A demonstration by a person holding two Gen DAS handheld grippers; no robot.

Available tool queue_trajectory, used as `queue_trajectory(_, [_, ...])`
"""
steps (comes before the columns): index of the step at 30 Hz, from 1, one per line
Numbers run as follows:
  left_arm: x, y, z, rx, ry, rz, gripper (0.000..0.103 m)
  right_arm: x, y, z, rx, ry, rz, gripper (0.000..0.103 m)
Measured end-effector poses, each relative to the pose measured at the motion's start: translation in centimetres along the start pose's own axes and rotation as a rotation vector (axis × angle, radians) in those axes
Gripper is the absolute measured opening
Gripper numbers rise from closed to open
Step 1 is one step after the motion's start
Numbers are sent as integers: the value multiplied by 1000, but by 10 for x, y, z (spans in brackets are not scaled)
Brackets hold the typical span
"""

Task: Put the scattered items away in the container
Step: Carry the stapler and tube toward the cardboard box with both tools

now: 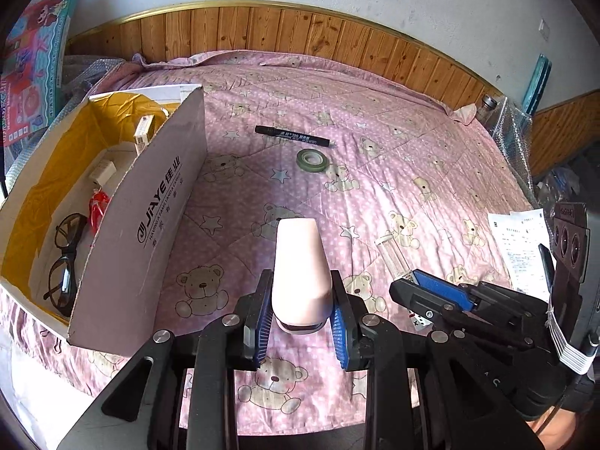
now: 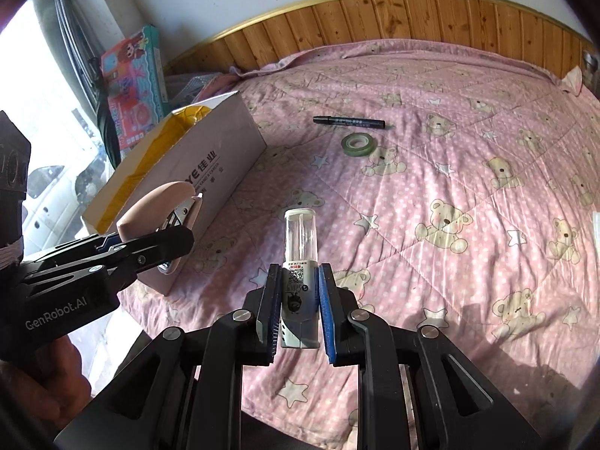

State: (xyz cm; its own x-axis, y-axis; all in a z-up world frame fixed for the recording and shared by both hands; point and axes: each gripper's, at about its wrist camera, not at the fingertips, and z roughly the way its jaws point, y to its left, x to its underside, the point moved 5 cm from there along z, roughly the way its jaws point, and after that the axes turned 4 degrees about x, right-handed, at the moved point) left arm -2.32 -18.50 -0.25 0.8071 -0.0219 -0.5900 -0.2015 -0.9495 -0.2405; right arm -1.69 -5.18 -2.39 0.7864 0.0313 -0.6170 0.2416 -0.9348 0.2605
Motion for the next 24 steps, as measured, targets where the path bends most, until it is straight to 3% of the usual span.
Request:
queue_trajectory(14, [-24, 1, -56, 13, -111, -5, 29, -30, 29, -39, -31, -78, -48, 19])
queue_trajectory(24, [-36, 17, -75, -6, -154, -27, 29, -53, 59, -50, -45, -107, -117, 20])
